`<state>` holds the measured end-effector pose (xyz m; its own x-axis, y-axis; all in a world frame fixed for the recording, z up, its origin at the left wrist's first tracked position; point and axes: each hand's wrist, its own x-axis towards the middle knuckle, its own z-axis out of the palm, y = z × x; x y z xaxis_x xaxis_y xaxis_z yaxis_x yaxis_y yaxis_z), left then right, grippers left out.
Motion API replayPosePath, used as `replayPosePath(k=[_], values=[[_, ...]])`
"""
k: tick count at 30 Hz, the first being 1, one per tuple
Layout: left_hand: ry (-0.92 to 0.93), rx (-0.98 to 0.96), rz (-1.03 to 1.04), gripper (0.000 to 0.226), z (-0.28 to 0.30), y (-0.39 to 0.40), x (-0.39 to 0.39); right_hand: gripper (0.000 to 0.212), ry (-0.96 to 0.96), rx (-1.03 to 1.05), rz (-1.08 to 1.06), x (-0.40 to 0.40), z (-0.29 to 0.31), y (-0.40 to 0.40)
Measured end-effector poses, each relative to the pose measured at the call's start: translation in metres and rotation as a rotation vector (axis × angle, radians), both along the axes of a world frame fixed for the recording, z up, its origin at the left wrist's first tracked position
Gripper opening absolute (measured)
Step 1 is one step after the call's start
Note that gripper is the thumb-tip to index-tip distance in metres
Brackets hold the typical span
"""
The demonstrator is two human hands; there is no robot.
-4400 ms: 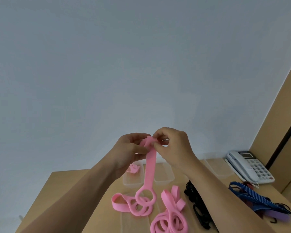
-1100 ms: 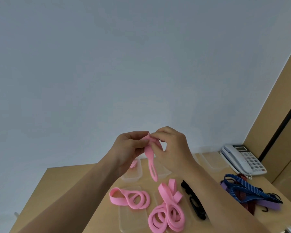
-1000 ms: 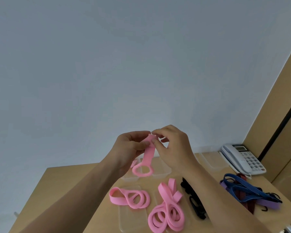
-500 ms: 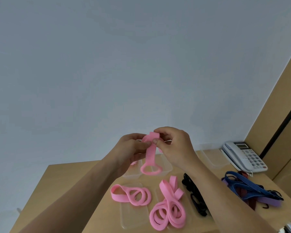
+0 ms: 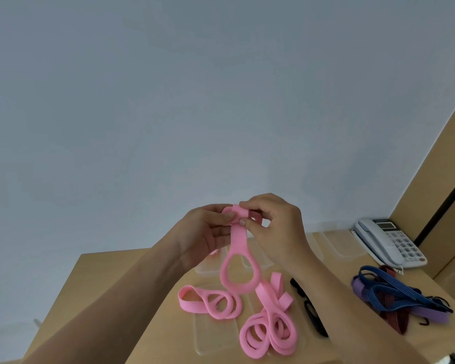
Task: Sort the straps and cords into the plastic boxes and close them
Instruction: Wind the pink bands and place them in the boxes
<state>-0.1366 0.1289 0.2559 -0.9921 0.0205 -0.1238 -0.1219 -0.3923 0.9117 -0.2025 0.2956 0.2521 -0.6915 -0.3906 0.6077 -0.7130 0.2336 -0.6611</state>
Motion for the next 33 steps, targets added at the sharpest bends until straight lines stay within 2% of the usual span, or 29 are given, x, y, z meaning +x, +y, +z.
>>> replayPosePath(k=[3, 7, 14, 17, 19, 22, 26, 28, 33], values=[[-0.062, 0.056, 0.055, 0.035, -0.001, -0.003, -0.003, 0.029, 0.087, 0.019, 0.002, 0.000, -0.002, 0.000], [-0.133, 0.113, 0.127, 0.055, -0.006, -0.002, -0.005, 0.029, 0.103, 0.046, 0.010, 0.001, -0.010, -0.001], [-0.139, 0.166, 0.174, 0.047, -0.020, -0.004, -0.008, 0.015, 0.138, 0.104, 0.044, 0.004, -0.021, -0.001], [-0.118, 0.084, 0.164, 0.046, -0.022, -0.002, -0.006, 0.016, 0.053, 0.068, -0.004, 0.003, -0.018, 0.000], [-0.099, 0.030, 0.181, 0.048, -0.021, -0.001, -0.005, 0.027, -0.020, 0.130, -0.062, 0.002, -0.018, 0.001], [-0.062, -0.027, 0.197, 0.053, -0.018, 0.000, -0.005, 0.036, -0.237, 0.142, -0.011, -0.001, -0.020, 0.005], [-0.011, -0.060, 0.194, 0.058, -0.017, 0.002, -0.003, 0.053, -0.549, -0.017, 0.049, -0.004, -0.023, 0.007], [0.014, -0.075, 0.191, 0.058, -0.017, 0.004, -0.001, 0.048, -0.659, -0.107, 0.095, -0.004, -0.024, 0.007], [0.033, -0.153, 0.215, 0.056, -0.020, 0.008, 0.000, 0.032, -0.593, -0.125, 0.110, -0.001, -0.027, 0.011]])
